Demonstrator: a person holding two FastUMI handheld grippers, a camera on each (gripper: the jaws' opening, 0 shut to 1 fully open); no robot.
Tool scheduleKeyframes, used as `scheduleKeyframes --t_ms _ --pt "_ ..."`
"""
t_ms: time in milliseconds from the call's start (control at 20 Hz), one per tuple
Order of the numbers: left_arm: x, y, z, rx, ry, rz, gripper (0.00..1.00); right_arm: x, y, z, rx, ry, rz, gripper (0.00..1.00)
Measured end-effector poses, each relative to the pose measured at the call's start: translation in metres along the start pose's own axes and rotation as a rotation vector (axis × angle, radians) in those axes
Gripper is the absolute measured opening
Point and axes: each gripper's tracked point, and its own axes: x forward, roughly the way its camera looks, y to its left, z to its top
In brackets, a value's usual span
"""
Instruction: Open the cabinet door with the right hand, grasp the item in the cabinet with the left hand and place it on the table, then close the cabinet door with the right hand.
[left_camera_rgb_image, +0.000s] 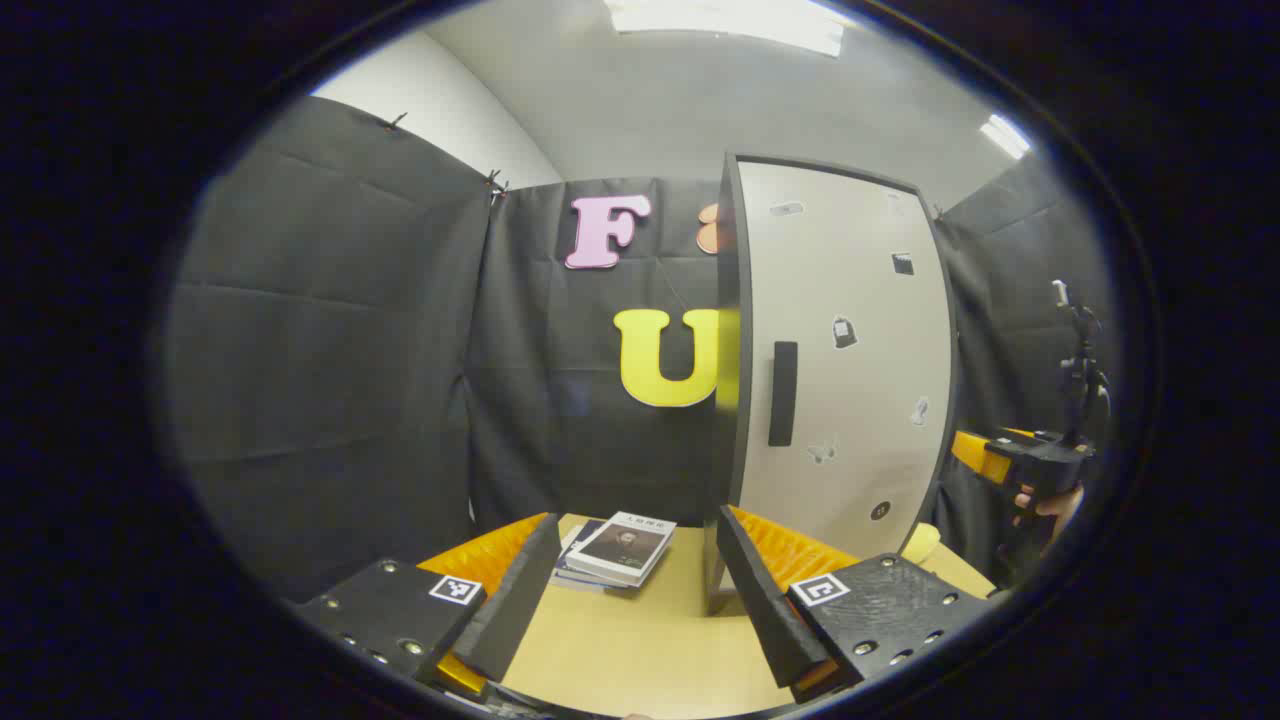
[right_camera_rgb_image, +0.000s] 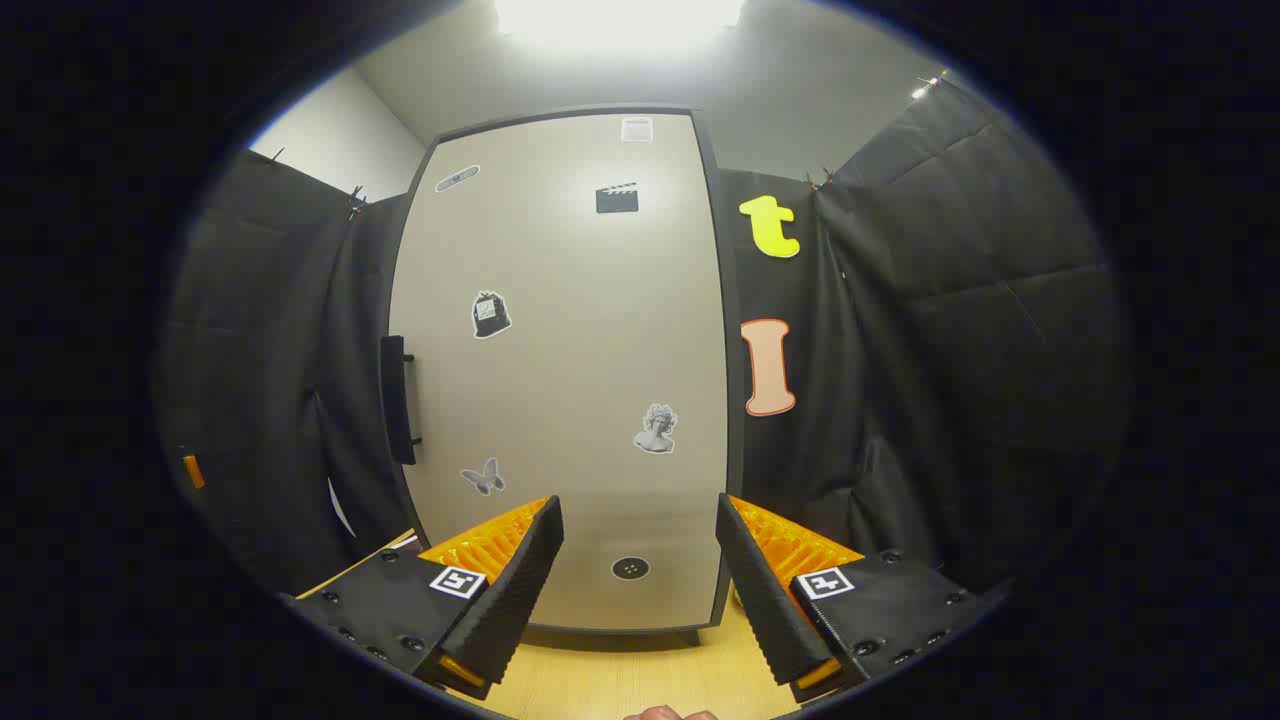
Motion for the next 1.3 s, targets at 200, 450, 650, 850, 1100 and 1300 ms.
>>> scheduleKeyframes --t_ms 200,450,650,850,1100,1300 --pt "-0.004 0.001 0.002 0.009 -0.002 0.004 0.94 -0.004 0.000 -0.001 0.017 0.007 0.005 0.96" --pt "-0.005 0.000 0.007 0.015 -0.021 -0.008 0.96 -0.006 -0.002 0.003 0.017 -0.004 -0.014 0.95" --pt "-0.004 0.006 0.002 0.008 -0.011 0.013 0.94 -0.010 -0.005 0.004 0.022 -0.010 -0.042 0.97" --pt "-0.001 0.003 -0.001 -0.036 -0.029 -0.031 0.94 -0.011 -0.012 -0.001 0.014 0.015 -0.074 0.94" --pt "0.010 -0.002 -0.011 -0.063 -0.018 -0.018 0.99 -0.008 -0.029 0.002 0.019 0.029 -0.080 0.97" --pt "0.011 -0.015 -0.023 -0.099 0.011 0.040 0.94 -0.002 -0.051 0.006 -0.025 0.036 -0.049 0.97"
